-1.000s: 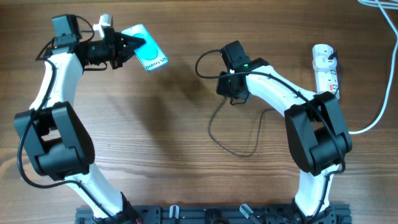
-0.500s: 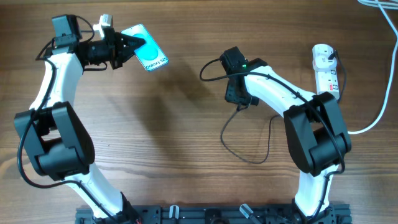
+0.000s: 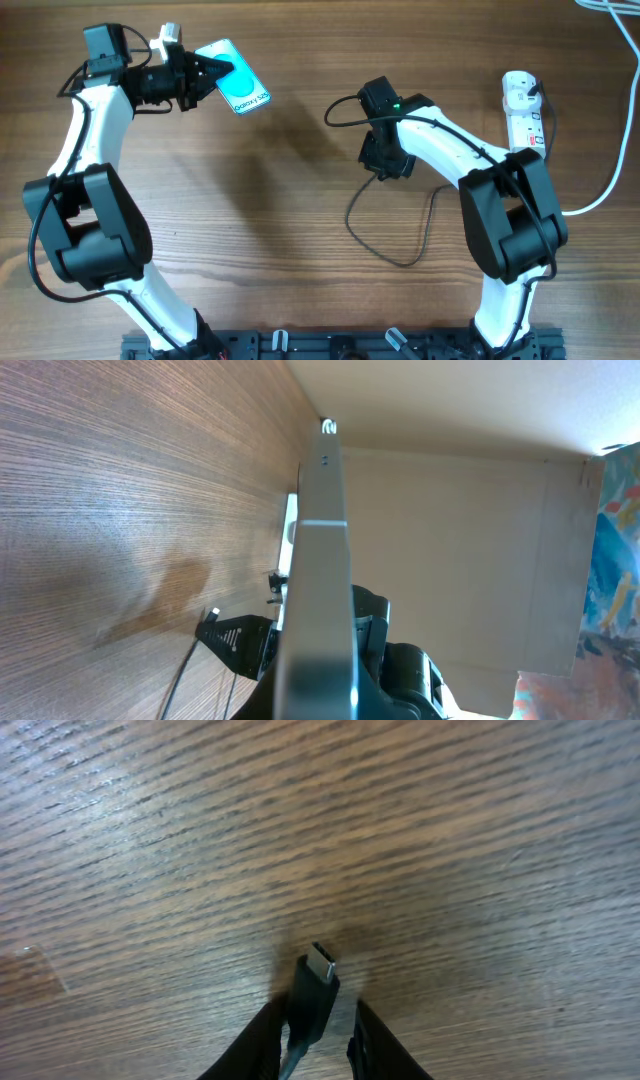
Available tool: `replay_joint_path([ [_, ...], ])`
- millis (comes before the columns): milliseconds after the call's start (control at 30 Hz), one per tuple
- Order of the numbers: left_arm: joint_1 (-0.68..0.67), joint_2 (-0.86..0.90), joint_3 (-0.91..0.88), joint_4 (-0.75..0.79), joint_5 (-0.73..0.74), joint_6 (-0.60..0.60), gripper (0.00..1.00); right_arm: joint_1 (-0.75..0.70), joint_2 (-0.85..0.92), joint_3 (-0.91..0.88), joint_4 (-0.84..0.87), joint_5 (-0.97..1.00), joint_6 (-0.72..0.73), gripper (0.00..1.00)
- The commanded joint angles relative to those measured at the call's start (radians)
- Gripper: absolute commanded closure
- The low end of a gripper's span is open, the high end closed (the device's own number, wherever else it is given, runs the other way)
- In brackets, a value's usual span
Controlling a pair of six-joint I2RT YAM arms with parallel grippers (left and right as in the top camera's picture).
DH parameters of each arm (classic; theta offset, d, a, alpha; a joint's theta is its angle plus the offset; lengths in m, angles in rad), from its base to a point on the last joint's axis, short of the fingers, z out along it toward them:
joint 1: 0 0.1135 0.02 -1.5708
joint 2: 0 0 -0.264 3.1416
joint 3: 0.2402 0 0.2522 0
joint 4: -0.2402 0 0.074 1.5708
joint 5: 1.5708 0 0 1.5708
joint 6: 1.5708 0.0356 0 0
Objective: Plug charger to phone and switch on socket
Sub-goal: 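Lower the right gripper onto the black cable's USB-C plug and grasp it, then carry the plug with the right gripper toward the phone's bottom port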
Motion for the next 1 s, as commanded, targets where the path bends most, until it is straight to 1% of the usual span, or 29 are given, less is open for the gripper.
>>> replay_joint_path([
  [0,-0.003,-0.013,0.007,0.003,0.031,0.01,0.96,0.01,0.055,-0.05,0.016,-0.108,0.048,0.75],
  [133,-0.003,-0.013,0.007,0.003,0.031,0.009,0.96,0.01,0.055,-0.05,0.031,-0.114,0.057,0.76],
  [167,-0.003,-0.013,0.007,0.003,0.031,0.01,0.96,0.01,0.055,-0.051,0.039,-0.11,0.056,0.79],
  [200,-0.003,-0.013,0.007,0.003,0.031,0.01,0.96,0.01,0.055,-0.05,0.046,-0.099,0.056,0.87],
  [267,-0.003,-0.013,0.007,0.003,0.031,0.01,0.96,0.01,0.055,-0.05,0.053,-0.08,0.055,0.95],
  [433,-0.011,-0.013,0.006,-0.013,0.019,0.012,0.96,0.01,0.055,-0.05,0.095,-0.082,-0.109,0.96],
  [467,-0.011,-0.013,0.007,-0.02,0.019,0.012,0.96,0.01,0.051,-0.043,0.09,-0.077,-0.207,0.96],
  [600,-0.011,-0.013,0.006,-0.02,0.019,0.012,0.96,0.011,-0.017,0.043,-0.074,-0.061,-0.337,0.95],
  [667,-0.013,-0.013,0.006,-0.021,0.019,0.012,0.96,0.032,-0.032,0.043,-0.083,0.009,-0.418,0.95],
  [733,-0.013,-0.013,0.007,-0.024,0.019,0.012,0.96,0.065,-0.025,0.033,-0.066,0.107,-0.39,0.95],
  [767,-0.013,-0.013,0.006,-0.027,0.019,0.012,0.96,0.08,-0.019,0.031,-0.057,0.123,-0.389,0.95],
  [967,-0.013,-0.013,0.006,-0.042,0.015,0.013,0.96,0.114,0.09,0.029,-0.037,0.103,-0.385,0.95],
])
